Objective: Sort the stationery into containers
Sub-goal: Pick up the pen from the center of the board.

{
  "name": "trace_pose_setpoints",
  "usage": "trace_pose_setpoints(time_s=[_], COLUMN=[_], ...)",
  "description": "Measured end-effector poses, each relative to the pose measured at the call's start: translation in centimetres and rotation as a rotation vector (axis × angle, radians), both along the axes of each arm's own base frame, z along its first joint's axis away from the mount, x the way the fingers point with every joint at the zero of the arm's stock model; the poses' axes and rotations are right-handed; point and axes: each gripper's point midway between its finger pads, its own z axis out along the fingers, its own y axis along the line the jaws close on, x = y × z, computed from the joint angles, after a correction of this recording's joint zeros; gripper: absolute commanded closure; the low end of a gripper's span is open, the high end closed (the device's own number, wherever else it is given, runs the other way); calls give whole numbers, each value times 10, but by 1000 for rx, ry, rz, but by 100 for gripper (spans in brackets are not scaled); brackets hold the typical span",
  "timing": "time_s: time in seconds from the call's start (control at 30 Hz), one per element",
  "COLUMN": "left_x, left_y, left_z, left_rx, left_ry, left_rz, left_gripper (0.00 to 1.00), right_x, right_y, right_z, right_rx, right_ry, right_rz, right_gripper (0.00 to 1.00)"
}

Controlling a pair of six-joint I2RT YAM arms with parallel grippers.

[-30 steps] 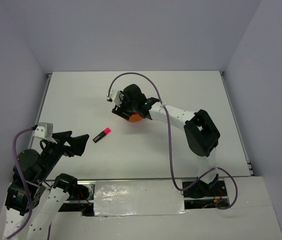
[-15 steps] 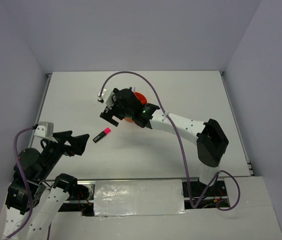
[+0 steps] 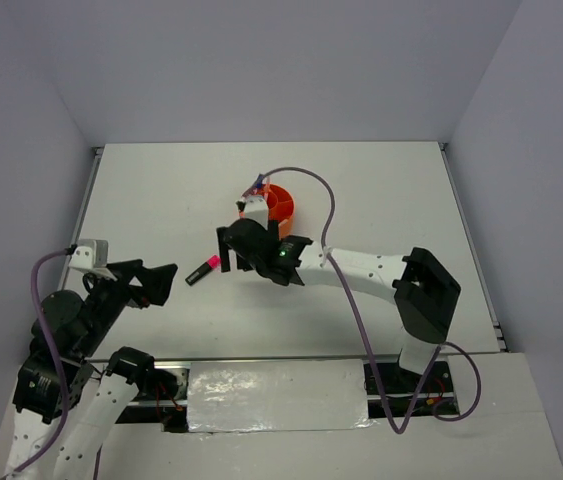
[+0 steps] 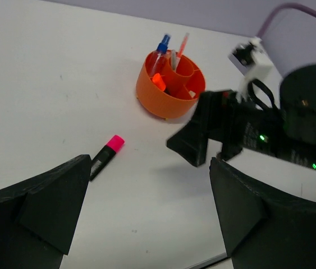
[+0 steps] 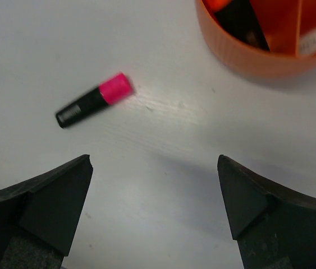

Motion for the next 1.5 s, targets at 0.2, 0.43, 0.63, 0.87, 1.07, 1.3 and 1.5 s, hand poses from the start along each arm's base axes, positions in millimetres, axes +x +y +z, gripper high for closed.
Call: trace_pose_setpoints(time_s=[0.2, 0.43, 0.63, 0.87, 1.07, 1.3, 1.5], left_x=[40, 79, 104, 120, 129, 139, 142], left_y=[-3, -25, -29, -34, -27, -24, -27], left_z=[-41, -117, -180, -222, -248, -263, -269], left_rx=[68, 93, 142, 187, 230, 251, 250], left_ry=[247, 551, 735, 813, 856, 860, 852], left_rz=[54, 38, 73, 62, 105, 134, 133], left_gripper=[1, 1, 1, 1, 1, 6, 23], right_x=[-31, -54, -83, -103, -112, -116, -121], right_y=[-48, -68, -84, -97, -95, -87, -81], right_z=[-27, 50, 57, 37, 36, 39, 30], right_rx=[8, 190, 233, 200, 218, 233, 214], right_ry=[97, 14, -4, 18, 16, 11, 29], right_rz=[-83, 2, 125, 205, 256, 301, 332], right_gripper=[0, 0, 0, 0, 0, 0, 0])
